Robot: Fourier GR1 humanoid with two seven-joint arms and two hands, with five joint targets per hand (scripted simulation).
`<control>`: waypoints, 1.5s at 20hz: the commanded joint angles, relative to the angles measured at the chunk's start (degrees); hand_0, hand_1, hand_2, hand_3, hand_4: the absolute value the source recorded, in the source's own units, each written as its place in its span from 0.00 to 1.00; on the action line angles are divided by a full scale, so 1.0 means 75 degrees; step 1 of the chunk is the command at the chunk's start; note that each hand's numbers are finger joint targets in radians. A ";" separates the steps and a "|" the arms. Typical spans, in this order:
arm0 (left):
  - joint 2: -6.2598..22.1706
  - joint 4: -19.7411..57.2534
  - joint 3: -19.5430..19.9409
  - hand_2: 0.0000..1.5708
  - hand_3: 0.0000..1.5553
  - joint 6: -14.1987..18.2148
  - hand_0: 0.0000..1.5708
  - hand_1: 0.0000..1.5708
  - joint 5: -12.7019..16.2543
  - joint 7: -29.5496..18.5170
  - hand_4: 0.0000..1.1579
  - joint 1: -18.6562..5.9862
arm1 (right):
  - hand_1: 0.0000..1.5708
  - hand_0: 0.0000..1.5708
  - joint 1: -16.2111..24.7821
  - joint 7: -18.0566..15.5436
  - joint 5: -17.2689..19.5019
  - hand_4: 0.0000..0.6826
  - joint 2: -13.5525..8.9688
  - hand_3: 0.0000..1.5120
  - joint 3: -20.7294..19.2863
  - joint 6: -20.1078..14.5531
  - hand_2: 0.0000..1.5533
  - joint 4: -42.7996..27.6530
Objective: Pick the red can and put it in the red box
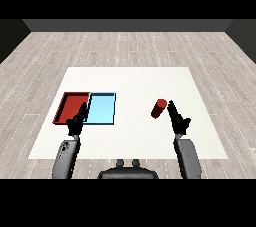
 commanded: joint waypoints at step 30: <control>-0.0576 -0.0853 0.0542 0.00 0.00 -0.0691 0.00 0.00 0.0881 -0.2775 0.00 -0.0108 | 0.00 0.00 -0.1301 -0.3827 -0.1865 0.00 -0.2371 0.00 -0.2767 0.4041 0.00 0.3945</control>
